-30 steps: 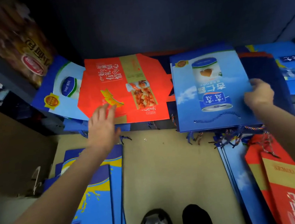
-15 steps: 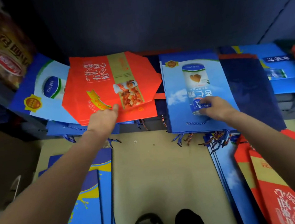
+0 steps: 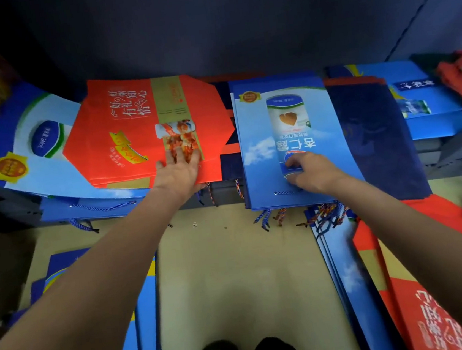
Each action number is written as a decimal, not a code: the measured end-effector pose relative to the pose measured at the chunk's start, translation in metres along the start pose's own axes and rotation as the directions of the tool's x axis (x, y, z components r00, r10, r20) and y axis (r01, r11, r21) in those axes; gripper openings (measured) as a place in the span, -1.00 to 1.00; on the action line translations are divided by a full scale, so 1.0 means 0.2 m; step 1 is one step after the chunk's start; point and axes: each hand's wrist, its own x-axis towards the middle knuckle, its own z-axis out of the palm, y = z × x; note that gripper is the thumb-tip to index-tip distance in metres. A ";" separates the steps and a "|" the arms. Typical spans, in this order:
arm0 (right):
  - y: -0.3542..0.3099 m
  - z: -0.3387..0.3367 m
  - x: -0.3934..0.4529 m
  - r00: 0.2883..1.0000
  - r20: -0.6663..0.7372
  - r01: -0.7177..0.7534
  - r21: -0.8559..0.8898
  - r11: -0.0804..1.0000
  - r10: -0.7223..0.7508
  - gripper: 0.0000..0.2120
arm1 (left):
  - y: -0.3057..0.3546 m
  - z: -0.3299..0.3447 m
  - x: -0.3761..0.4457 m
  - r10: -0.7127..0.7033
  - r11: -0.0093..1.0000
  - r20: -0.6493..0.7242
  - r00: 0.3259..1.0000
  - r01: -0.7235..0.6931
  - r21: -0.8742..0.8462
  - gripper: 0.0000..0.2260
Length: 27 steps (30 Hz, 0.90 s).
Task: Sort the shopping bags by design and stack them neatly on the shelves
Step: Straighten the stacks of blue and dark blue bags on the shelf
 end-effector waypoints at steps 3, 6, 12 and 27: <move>-0.01 0.01 0.01 0.999 0.029 0.023 -0.003 1.000 -0.023 -0.65 | -0.03 -0.02 -0.03 0.000 0.999 -0.046 0.999 -0.002 -0.042 -0.43; -0.01 -0.01 -0.01 1.000 0.023 0.016 0.019 1.000 -0.016 -0.65 | -0.12 -0.12 -0.06 0.002 0.990 -0.129 0.992 -0.020 -0.141 -0.62; 0.03 -0.08 -0.10 0.998 0.065 -0.033 0.195 0.980 0.020 -0.71 | -0.30 -0.32 -0.33 -0.366 0.793 -0.465 0.806 0.008 -0.610 -0.71; 0.10 -0.08 -0.33 0.910 0.201 -0.212 0.977 -0.010 0.363 -0.69 | -0.06 0.13 -0.75 -0.268 0.103 0.017 0.963 0.046 -0.994 -0.55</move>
